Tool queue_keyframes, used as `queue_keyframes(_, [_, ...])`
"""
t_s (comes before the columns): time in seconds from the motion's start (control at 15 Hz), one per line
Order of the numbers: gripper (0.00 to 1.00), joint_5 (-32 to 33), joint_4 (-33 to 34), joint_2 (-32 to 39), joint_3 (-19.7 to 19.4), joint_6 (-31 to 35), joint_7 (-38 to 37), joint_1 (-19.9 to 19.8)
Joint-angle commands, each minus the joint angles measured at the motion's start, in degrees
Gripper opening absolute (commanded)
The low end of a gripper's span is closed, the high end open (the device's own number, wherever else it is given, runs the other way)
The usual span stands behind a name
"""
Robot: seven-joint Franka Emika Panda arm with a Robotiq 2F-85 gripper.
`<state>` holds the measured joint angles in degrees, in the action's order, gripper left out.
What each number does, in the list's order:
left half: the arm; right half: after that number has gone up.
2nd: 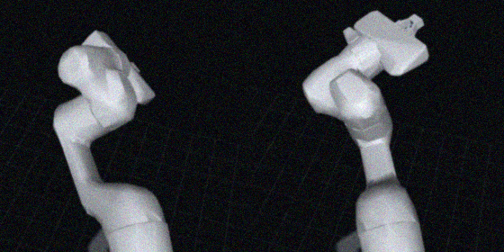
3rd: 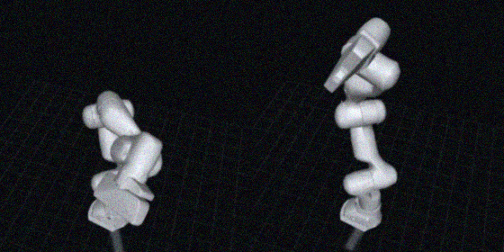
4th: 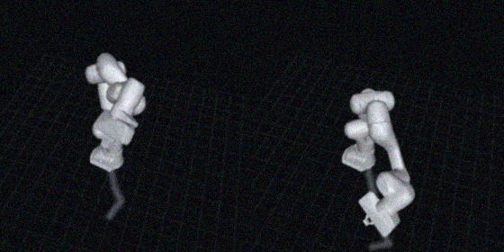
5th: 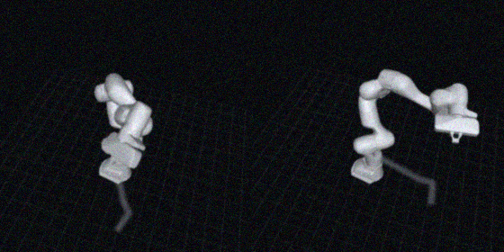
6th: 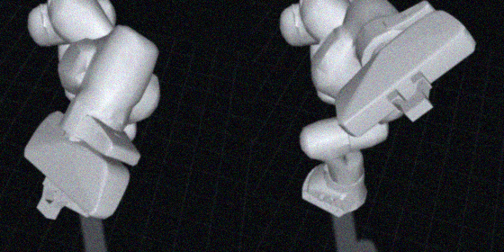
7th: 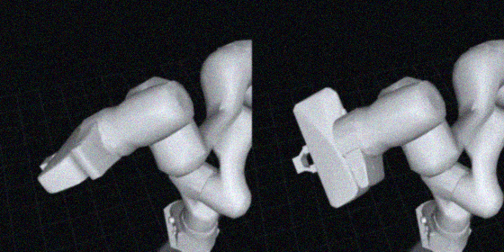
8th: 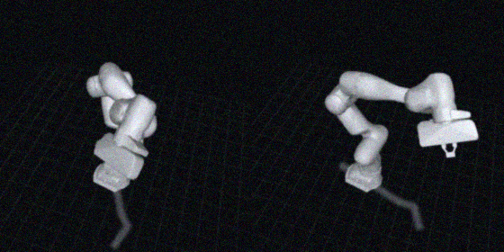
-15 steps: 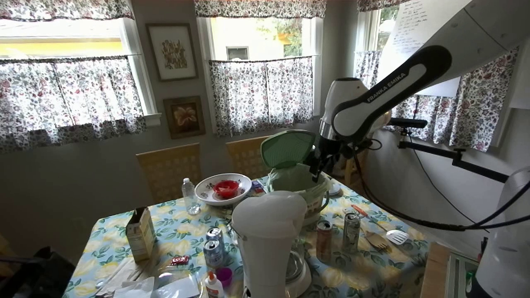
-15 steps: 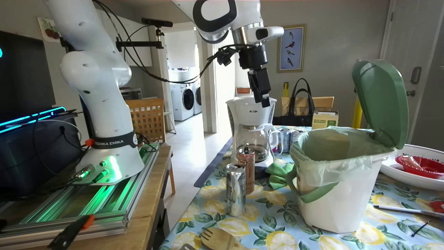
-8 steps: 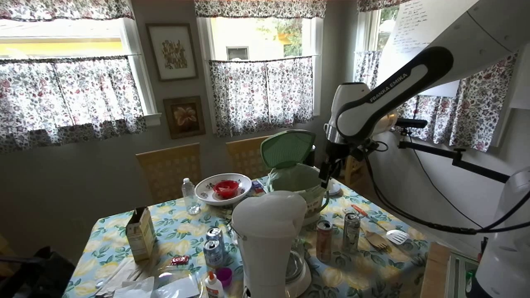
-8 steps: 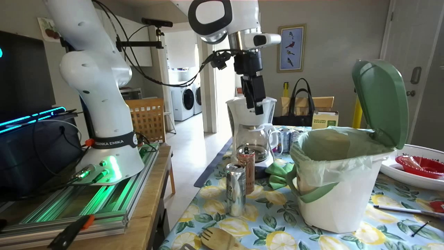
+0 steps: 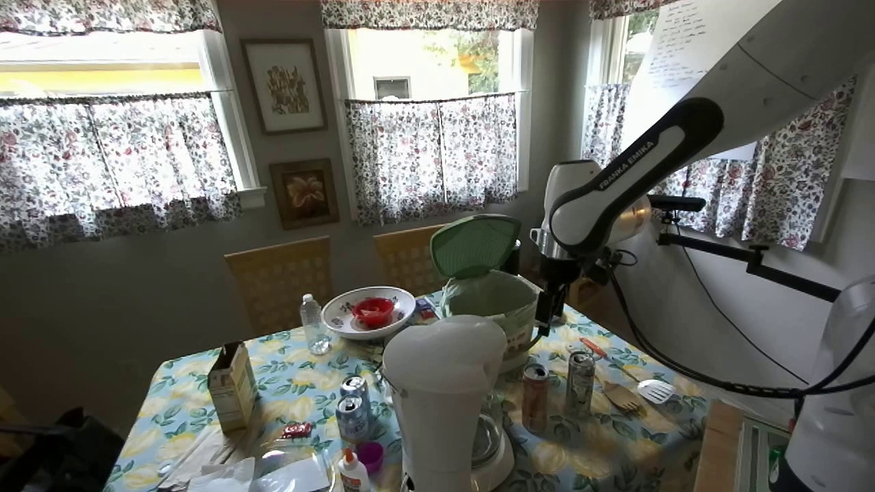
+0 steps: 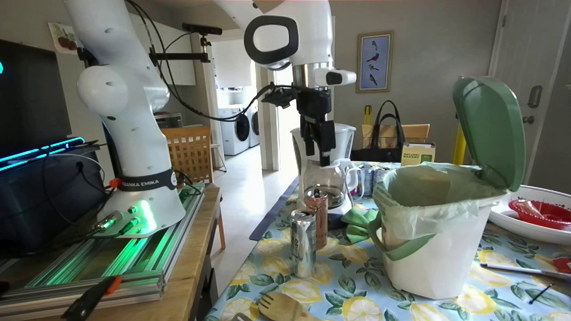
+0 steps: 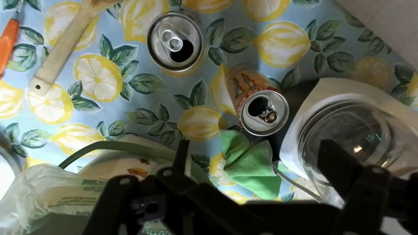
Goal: Open the bin and put the cans inside then close the bin.
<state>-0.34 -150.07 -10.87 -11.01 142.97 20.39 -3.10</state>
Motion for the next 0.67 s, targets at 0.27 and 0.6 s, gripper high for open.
queue_keyframes(0.27, [1.0, -3.31, -0.64, 6.16, 1.65, 5.71, 8.63, 1.23])
queue_keyframes(0.6, [1.0, -1.63, -1.85, 9.78, 3.47, 13.34, 7.1, 0.69])
